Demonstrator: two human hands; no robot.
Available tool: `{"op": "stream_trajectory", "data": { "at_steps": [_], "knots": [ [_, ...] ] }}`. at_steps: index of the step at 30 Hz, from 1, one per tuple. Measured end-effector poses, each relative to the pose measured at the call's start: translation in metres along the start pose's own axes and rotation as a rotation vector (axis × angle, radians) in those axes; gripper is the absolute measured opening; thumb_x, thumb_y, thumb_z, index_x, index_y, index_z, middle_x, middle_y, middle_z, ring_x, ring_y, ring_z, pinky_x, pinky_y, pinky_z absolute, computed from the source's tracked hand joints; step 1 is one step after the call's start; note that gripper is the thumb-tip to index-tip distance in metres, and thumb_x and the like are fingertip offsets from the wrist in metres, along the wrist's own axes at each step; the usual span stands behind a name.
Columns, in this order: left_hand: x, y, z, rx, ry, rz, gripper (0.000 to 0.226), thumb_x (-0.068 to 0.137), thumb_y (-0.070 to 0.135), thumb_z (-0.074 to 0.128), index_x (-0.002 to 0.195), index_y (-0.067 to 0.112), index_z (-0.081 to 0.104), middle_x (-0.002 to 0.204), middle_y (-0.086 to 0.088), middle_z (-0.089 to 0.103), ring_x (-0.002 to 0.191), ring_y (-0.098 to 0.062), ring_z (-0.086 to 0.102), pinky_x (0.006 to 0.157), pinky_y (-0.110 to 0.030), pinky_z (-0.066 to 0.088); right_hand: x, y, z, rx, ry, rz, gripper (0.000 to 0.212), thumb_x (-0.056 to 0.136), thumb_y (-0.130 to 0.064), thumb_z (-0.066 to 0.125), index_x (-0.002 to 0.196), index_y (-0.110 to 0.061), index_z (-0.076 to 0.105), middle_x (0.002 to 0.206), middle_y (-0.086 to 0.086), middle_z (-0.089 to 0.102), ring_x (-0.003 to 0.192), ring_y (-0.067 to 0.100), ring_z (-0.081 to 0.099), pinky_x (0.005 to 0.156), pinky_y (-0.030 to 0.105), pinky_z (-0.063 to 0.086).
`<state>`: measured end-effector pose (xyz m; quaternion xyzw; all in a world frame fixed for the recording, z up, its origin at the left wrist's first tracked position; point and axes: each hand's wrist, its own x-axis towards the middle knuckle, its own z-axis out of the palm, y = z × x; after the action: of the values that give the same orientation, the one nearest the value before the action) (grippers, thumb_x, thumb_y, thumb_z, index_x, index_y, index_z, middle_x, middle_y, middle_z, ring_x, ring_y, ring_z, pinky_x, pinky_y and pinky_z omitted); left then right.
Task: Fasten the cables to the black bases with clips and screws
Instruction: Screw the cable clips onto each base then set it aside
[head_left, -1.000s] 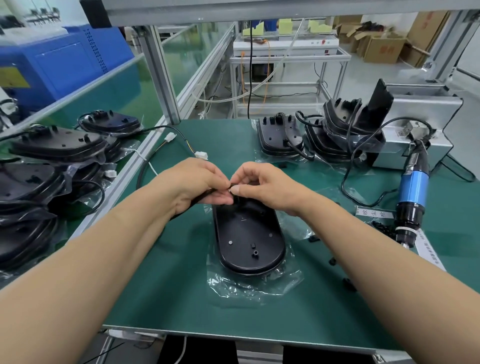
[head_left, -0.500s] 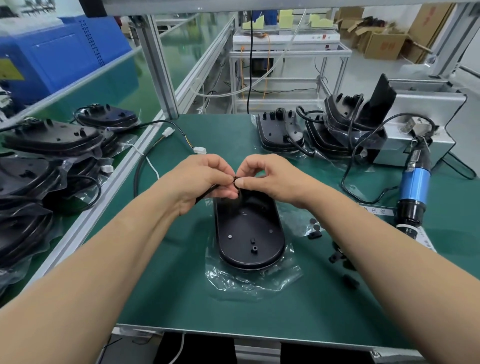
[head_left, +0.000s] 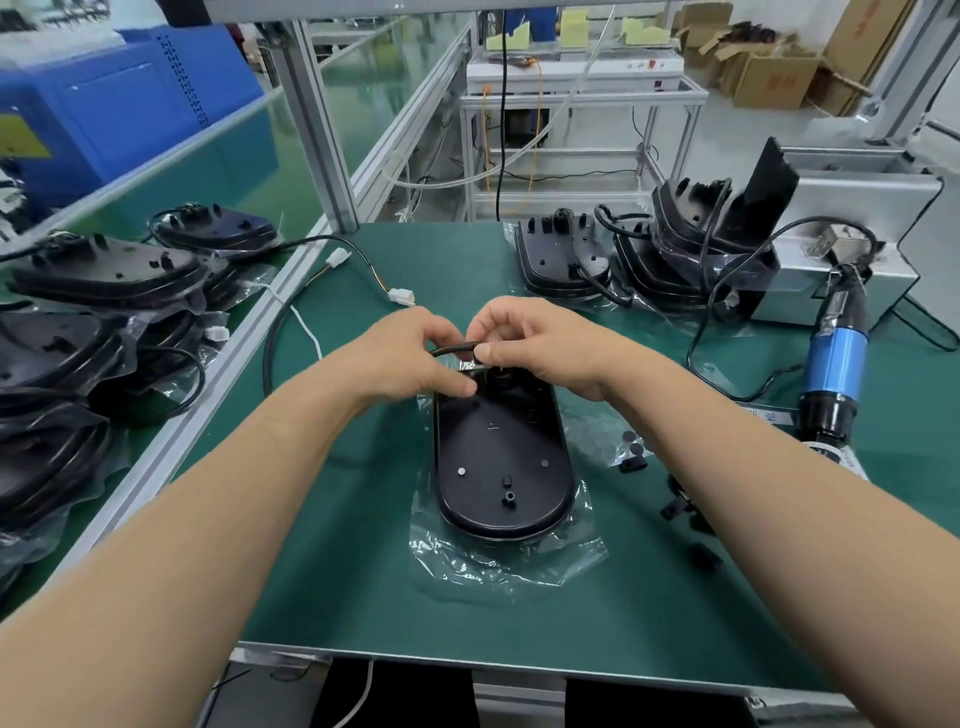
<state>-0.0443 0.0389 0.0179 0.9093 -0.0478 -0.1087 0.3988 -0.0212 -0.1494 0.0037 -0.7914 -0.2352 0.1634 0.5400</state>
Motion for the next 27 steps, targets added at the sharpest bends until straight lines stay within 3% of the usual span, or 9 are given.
{"op": "stream_trajectory", "data": {
  "at_steps": [5, 10, 12, 16, 20, 23, 27],
  "knots": [
    [0.001, -0.018, 0.009, -0.205, -0.078, -0.087, 0.033, 0.069, 0.013, 0.086, 0.099, 0.014, 0.074, 0.106, -0.017, 0.071, 0.091, -0.02, 0.061, 0.102, -0.046, 0.045, 0.011, -0.003, -0.004, -0.026, 0.024, 0.084, 0.012, 0.09, 0.001, 0.066, 0.092, -0.01, 0.069, 0.076, -0.004, 0.065, 0.07, 0.007, 0.055, 0.071, 0.021, 0.043],
    [0.002, -0.023, 0.01, -0.247, -0.096, -0.083, 0.042, 0.058, 0.026, 0.085, 0.098, 0.02, 0.075, 0.103, -0.012, 0.073, 0.088, -0.016, 0.062, 0.102, -0.044, 0.045, 0.024, -0.003, -0.005, -0.106, 0.024, 0.164, 0.014, 0.087, 0.003, 0.068, 0.086, -0.011, 0.069, 0.083, 0.004, 0.064, 0.082, 0.017, 0.054, 0.079, 0.029, 0.043],
    [0.003, -0.025, 0.01, -0.256, -0.093, -0.084, 0.036, 0.064, 0.021, 0.087, 0.098, 0.021, 0.075, 0.103, -0.013, 0.072, 0.087, -0.017, 0.062, 0.102, -0.042, 0.046, 0.029, -0.002, -0.009, -0.054, -0.039, 0.236, 0.017, 0.089, 0.005, 0.065, 0.084, -0.011, 0.067, 0.082, 0.005, 0.062, 0.078, 0.016, 0.053, 0.074, 0.023, 0.044],
    [0.006, -0.029, 0.012, -0.298, -0.043, -0.096, 0.024, 0.068, 0.014, 0.086, 0.089, 0.017, 0.076, 0.085, -0.008, 0.071, 0.079, -0.017, 0.059, 0.086, -0.034, 0.046, 0.034, 0.0, -0.013, 0.074, -0.146, 0.323, 0.02, 0.09, 0.007, 0.06, 0.084, -0.01, 0.067, 0.077, 0.003, 0.063, 0.066, 0.006, 0.052, 0.056, 0.012, 0.04],
    [0.007, -0.029, 0.015, -0.337, -0.015, -0.115, 0.019, 0.068, 0.009, 0.085, 0.083, 0.014, 0.075, 0.077, -0.005, 0.067, 0.072, -0.017, 0.056, 0.072, -0.029, 0.043, 0.037, -0.002, -0.015, 0.062, -0.187, 0.352, 0.017, 0.089, 0.006, 0.064, 0.082, -0.01, 0.068, 0.075, 0.003, 0.064, 0.059, 0.004, 0.052, 0.055, 0.012, 0.039],
    [0.006, -0.029, 0.017, -0.38, -0.008, -0.124, 0.02, 0.069, 0.004, 0.083, 0.085, 0.011, 0.074, 0.078, -0.006, 0.066, 0.071, -0.017, 0.055, 0.067, -0.026, 0.044, 0.039, -0.007, -0.016, 0.021, -0.198, 0.388, 0.019, 0.087, 0.005, 0.067, 0.078, -0.012, 0.068, 0.062, -0.004, 0.062, 0.046, 0.001, 0.046, 0.047, 0.012, 0.036],
    [0.006, -0.028, 0.018, -0.372, -0.007, -0.123, 0.02, 0.071, 0.005, 0.082, 0.088, 0.009, 0.073, 0.073, -0.002, 0.065, 0.063, -0.011, 0.055, 0.058, -0.019, 0.044, 0.04, -0.008, -0.015, 0.025, -0.145, 0.422, 0.022, 0.087, 0.005, 0.068, 0.075, -0.013, 0.065, 0.061, -0.005, 0.06, 0.045, 0.001, 0.045, 0.046, 0.012, 0.037]
  ]
}}
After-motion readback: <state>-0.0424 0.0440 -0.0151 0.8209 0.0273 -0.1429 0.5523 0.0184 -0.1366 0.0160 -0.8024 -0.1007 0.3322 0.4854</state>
